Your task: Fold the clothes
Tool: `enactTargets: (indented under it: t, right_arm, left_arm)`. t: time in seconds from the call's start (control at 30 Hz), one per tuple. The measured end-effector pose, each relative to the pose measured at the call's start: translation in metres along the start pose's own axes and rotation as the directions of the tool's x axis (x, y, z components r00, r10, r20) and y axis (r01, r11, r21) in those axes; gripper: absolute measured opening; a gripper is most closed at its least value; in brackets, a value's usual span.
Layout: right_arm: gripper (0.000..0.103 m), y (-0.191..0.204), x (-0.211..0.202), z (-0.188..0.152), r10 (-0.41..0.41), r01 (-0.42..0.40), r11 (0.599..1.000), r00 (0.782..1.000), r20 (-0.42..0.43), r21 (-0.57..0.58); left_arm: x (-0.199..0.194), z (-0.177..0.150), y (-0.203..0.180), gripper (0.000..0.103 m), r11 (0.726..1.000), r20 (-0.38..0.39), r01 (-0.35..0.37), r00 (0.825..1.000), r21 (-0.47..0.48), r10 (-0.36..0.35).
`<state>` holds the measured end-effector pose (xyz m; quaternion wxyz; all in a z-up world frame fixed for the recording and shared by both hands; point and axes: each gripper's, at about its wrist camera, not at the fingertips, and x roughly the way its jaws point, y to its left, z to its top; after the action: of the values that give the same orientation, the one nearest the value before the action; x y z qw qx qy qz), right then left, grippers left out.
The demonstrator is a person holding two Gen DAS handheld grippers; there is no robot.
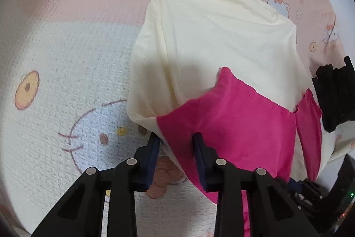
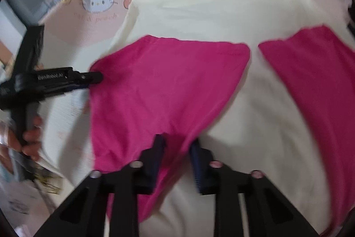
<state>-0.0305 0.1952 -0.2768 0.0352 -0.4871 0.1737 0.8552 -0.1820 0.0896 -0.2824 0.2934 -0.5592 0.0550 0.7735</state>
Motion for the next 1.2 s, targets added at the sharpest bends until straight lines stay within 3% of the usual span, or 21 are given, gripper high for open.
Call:
enactTargets:
  t: [0.13, 0.2, 0.3, 0.43, 0.53, 0.63, 0.67, 0.7, 0.73, 0.77, 0.87, 0.97, 1.2]
  right_arm:
    - [0.0, -0.004, -0.001, 0.001, -0.072, 0.073, 0.997, 0.997, 0.005, -0.02]
    - [0.0, -0.009, -0.001, 0.002, -0.071, 0.071, 0.997, 0.997, 0.002, -0.017]
    - [0.0, -0.016, -0.002, 0.001, -0.062, 0.062, 0.998, 0.998, -0.009, -0.028]
    - [0.0, -0.013, -0.005, -0.004, -0.106, 0.106, 0.99, 0.994, 0.004, -0.092]
    - [0.0, -0.013, -0.007, -0.006, -0.096, 0.097, 0.987, 0.995, 0.019, -0.131]
    - [0.011, -0.018, -0.012, -0.007, -0.046, 0.05, 0.987, 0.999, 0.029, -0.154]
    - [0.022, -0.021, -0.014, -0.007, -0.023, 0.027, 0.989, 0.999, 0.032, -0.144]
    - [0.03, -0.024, -0.021, -0.008, 0.004, 0.002, 0.992, 0.999, 0.045, -0.129]
    - [0.044, -0.024, -0.029, -0.011, 0.023, -0.015, 0.992, 0.998, 0.066, -0.125]
    - [0.055, -0.023, -0.033, -0.011, 0.043, -0.032, 0.991, 0.995, 0.085, -0.13]
    - [0.063, -0.023, -0.049, -0.013, 0.067, -0.045, 0.985, 0.989, 0.133, -0.165]
    - [0.065, -0.028, -0.061, -0.016, 0.055, -0.026, 0.983, 0.986, 0.155, -0.184]
    - [0.067, -0.047, -0.075, -0.017, -0.001, 0.027, 0.99, 0.982, 0.187, -0.136]
  left_arm:
    - [0.005, 0.005, 0.012, 0.024, 1.0, -0.015, -0.026, 1.0, -0.017, 0.026]
    - [0.006, 0.008, 0.015, 0.024, 1.0, -0.025, -0.021, 0.999, -0.018, 0.02]
    - [0.003, 0.01, 0.01, 0.024, 0.996, -0.002, -0.077, 0.997, 0.038, 0.077]
    - [-0.001, 0.015, -0.002, 0.024, 0.979, 0.037, -0.159, 0.987, 0.126, 0.155]
    - [-0.016, 0.018, -0.005, 0.024, 0.977, 0.096, -0.161, 0.984, 0.142, 0.149]
    - [-0.042, 0.019, -0.001, 0.029, 0.993, 0.126, -0.049, 0.991, 0.104, 0.035]
    - [-0.048, 0.018, 0.002, 0.034, 0.997, 0.124, -0.011, 0.992, 0.076, 0.002]
    - [-0.055, 0.015, 0.005, 0.052, 0.999, 0.133, 0.023, 0.991, 0.047, -0.029]
    - [-0.062, 0.012, 0.007, 0.069, 0.998, 0.144, 0.056, 0.988, 0.019, -0.058]
    - [-0.069, 0.008, 0.009, 0.073, 0.997, 0.161, 0.076, 0.984, 0.0, -0.075]
    - [-0.08, -0.004, 0.006, 0.074, 0.994, 0.189, 0.101, 0.978, -0.036, -0.093]
    - [-0.078, -0.017, -0.006, 0.074, 0.995, 0.15, 0.097, 0.984, -0.026, -0.092]
    - [-0.07, -0.05, -0.045, 0.074, 0.993, 0.08, 0.038, 0.996, 0.109, -0.047]
